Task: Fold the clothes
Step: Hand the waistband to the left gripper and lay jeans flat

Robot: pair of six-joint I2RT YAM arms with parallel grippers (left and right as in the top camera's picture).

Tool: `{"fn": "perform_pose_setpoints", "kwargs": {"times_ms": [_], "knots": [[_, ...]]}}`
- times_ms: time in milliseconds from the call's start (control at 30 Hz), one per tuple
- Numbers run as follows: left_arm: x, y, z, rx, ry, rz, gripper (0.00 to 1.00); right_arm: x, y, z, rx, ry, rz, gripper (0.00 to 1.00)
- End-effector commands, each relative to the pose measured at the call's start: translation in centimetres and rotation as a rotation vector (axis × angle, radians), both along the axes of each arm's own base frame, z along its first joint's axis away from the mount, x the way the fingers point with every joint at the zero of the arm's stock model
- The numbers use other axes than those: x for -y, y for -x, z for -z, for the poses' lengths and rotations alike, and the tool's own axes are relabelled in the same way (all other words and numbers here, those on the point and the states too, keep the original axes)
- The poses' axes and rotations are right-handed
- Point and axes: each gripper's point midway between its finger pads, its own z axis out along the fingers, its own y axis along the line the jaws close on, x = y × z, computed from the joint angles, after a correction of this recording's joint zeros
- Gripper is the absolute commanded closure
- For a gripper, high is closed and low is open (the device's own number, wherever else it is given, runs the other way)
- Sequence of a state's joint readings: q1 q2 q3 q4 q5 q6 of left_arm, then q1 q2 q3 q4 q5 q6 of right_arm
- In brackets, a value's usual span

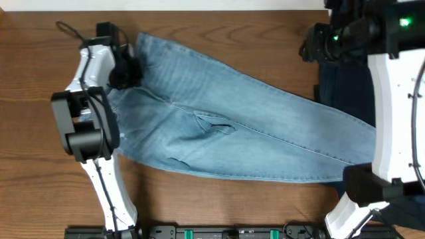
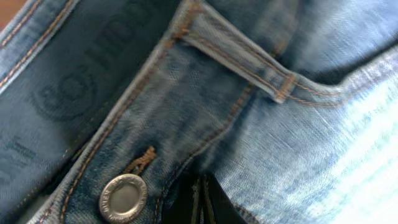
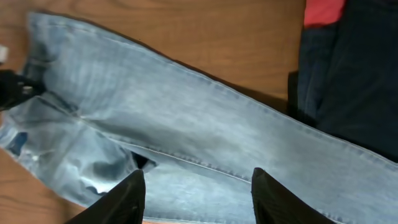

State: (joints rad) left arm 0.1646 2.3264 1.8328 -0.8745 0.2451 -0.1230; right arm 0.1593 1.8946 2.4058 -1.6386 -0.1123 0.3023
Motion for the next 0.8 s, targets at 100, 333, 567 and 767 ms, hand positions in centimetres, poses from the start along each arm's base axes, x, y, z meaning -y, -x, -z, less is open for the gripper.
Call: {"fn": "perform_pose_setpoints", "kwargs": {"times_ms": [100,333,567,767], "knots": [[-14.6,10.1,6.0,-0.327,-0.175,-0.410,0.94,-0.1,-1.2,2.6,-0.061,0.030,-0.037,0.47],[-23.4,12.4,2.8,-0.206,-0.196,-0.551,0.94,-3.2,-3.8,8.5,-0.170,0.062,-0.107,0.44],[-28.4,13.0,-1.7,-0.026,-0.181,-0.676,0.94,-6.1,-5.1,17.4,-0.349,0.102,-0.164,0.45],[-26.5,9.8,-8.4,0.194,-0.099,-0.552,0.94,-7.1,-3.2,24.5,-0.573,0.126,-0.172,0.68]]}}
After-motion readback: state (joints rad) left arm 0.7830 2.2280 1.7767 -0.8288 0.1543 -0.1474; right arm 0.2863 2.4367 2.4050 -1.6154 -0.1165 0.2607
